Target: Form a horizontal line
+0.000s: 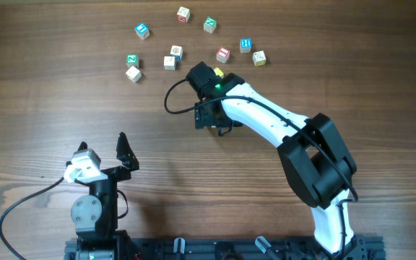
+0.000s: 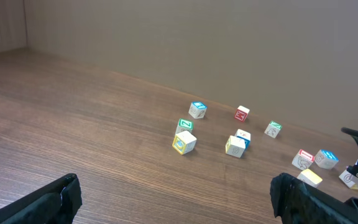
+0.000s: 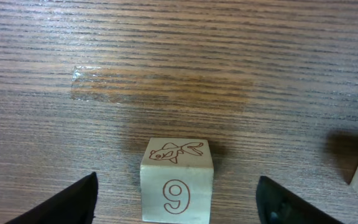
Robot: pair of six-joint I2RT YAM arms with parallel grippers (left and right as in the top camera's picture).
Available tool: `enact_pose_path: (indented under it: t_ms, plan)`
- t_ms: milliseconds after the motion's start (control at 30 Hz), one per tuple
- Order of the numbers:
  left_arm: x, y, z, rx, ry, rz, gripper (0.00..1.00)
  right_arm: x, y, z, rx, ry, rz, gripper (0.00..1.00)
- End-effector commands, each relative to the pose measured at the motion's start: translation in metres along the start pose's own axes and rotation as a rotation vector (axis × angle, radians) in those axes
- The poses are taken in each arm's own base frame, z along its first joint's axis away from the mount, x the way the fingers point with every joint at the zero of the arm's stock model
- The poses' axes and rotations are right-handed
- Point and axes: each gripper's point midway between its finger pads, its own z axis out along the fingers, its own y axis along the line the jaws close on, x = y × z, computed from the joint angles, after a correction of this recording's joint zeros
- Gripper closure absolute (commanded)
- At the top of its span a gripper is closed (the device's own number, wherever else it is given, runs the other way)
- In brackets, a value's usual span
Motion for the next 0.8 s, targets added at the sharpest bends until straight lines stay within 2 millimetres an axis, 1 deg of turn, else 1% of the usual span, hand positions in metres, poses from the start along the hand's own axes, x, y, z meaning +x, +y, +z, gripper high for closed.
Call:
enact_pose_path:
  t_ms: [0, 67, 100, 167, 267, 300, 333, 400, 467, 500, 600, 767]
  plan:
    - [0.000, 0.001, 0.000, -0.009, -0.007, 0.016, 0.00, 0.000, -0.005, 0.006, 0.024, 0.003, 0.004, 0.14]
    - [0.000, 0.001, 0.000, -0.009, -0.007, 0.016, 0.00, 0.000, -0.005, 0.006, 0.024, 0.003, 0.003, 0.02]
    - [0.000, 0.001, 0.000, -0.009, -0.007, 0.016, 0.00, 0.000, -0.005, 0.006, 0.024, 0.003, 0.004, 0.00]
    - [0.000, 0.001, 0.000, -0.009, -0.007, 0.016, 0.00, -0.001, -0.005, 0.006, 0.022, 0.001, 0.003, 0.00]
    - [0.000, 0.002, 0.000, -0.009, -0.007, 0.016, 0.00, -0.013, 0.002, -0.003, 0.001, -0.033, -0.054, 0.00]
    - [0.000, 0.001, 0.000, -0.009, -0.007, 0.016, 0.00, -0.018, 0.006, -0.007, -0.008, -0.048, -0.074, 0.00]
    - [0.000, 0.001, 0.000, -0.009, -0.007, 0.016, 0.00, -0.028, 0.012, -0.016, -0.025, -0.078, -0.087, 0.00]
    - [0.000, 0.001, 0.000, -0.008, -0.007, 0.016, 0.00, -0.041, 0.016, -0.025, -0.028, -0.120, -0.091, 0.00]
    - [0.000, 0.001, 0.000, -0.008, -0.007, 0.016, 0.00, -0.046, 0.019, -0.029, -0.038, -0.140, -0.087, 0.00]
    - [0.000, 0.001, 0.000, -0.008, -0.007, 0.016, 0.00, -0.047, 0.022, -0.029, -0.052, -0.143, -0.087, 0.00]
    - [0.000, 0.001, 0.000, -0.008, -0.007, 0.016, 0.00, -0.042, 0.034, -0.030, -0.121, -0.114, -0.094, 0.00]
    - [0.000, 0.001, 0.000, -0.008, -0.007, 0.016, 0.00, -0.037, 0.040, -0.028, -0.155, -0.090, -0.096, 0.02]
